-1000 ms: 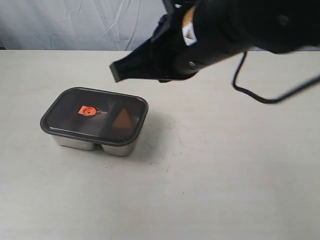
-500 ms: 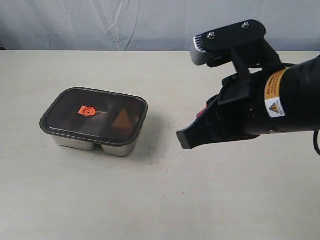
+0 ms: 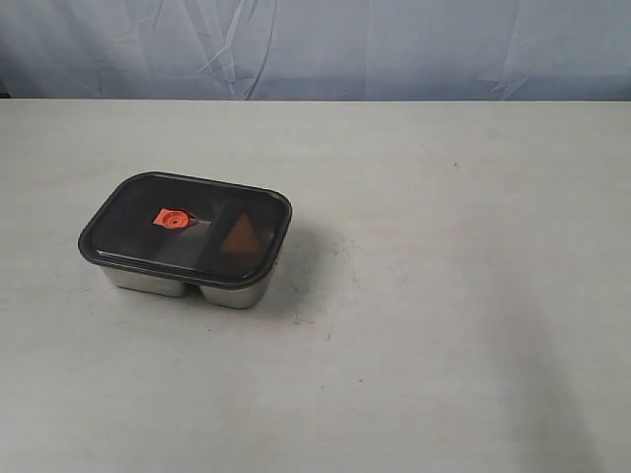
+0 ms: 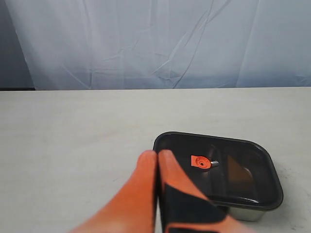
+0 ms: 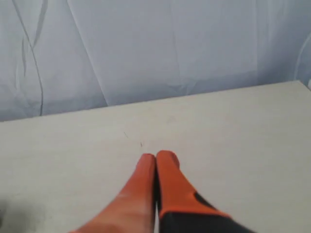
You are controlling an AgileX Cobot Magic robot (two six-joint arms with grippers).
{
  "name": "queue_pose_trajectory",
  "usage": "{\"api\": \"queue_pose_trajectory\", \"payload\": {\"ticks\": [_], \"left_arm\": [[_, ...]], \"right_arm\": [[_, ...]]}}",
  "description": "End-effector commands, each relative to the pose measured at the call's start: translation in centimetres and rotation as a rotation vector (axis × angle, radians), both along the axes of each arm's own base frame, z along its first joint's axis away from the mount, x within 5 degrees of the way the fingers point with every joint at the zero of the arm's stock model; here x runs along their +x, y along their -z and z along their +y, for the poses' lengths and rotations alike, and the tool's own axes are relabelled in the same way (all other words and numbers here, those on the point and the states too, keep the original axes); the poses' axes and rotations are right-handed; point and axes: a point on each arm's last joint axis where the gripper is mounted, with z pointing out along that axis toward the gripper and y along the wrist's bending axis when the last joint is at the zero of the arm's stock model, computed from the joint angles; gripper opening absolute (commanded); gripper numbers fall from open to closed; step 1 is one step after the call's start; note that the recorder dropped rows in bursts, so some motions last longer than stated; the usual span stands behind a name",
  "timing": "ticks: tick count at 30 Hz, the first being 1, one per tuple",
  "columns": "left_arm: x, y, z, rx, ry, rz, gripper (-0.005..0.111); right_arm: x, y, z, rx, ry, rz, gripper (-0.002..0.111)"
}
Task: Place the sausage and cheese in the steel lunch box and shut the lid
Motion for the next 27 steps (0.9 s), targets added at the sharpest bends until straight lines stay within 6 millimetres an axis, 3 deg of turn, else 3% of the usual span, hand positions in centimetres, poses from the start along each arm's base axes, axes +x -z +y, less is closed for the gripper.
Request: {"api": "queue_pose_trajectory", "payload": {"ticks": [1,11,27], "left_arm": [[-0.1,0.0,0.1,0.005,-0.004,-0.013,0.0],[-0.1,0.0,0.1,0.009,-0.005,-0.014,0.0],[-0.1,0.0,0.1,0.009,-0.005,-0.014,0.0]], "right_arm": [[-1.1,3.2,-0.4,-0.04,0.002,0.045,-0.001],[-4.5,8.8,-1.4,-0.01,0.053,-0.044,-0.001],[-6.2,12.6,-2.4,-0.039,0.2,-0.005,-0.001]]}}
